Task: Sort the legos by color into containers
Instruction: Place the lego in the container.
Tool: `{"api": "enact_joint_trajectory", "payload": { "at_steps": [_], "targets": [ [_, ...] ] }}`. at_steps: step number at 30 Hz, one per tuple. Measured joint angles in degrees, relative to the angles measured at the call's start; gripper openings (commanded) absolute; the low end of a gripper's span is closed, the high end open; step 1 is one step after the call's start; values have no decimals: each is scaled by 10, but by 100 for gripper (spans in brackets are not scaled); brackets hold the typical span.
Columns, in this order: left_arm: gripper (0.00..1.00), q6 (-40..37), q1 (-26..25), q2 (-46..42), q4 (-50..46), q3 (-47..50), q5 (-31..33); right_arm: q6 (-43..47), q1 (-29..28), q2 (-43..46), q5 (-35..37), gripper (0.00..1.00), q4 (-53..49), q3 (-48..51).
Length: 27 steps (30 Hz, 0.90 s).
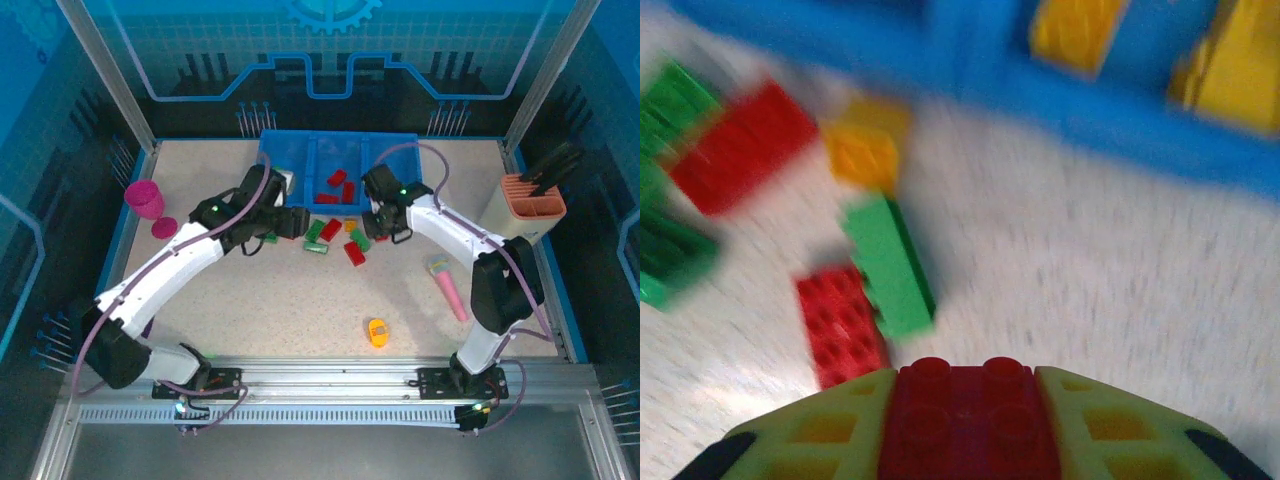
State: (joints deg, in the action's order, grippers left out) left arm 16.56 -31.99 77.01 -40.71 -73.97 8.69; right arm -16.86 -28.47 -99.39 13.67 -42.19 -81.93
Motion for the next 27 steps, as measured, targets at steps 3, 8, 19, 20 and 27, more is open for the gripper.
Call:
{"api": "enact_joint_trajectory", "payload": {
  "at_steps": [3,8,19,20,27],
  "targets": [
    [73,6,5,-38,-9,32,0,31,-5,-37,3,29,16,-80],
    [76,28,11,-79,-10,87,0,79,-12,-135,9,29,50,-186],
    [75,68,14,-65,42,179,1,140,-13,-306,12,31,102,-340],
    [75,71,14,-59,50,182,2,144,-13,-314,12,31,104,-350],
    [75,71,14,17,107,187,44,159,-13,-370,13,41,119,-393]
  ]
}}
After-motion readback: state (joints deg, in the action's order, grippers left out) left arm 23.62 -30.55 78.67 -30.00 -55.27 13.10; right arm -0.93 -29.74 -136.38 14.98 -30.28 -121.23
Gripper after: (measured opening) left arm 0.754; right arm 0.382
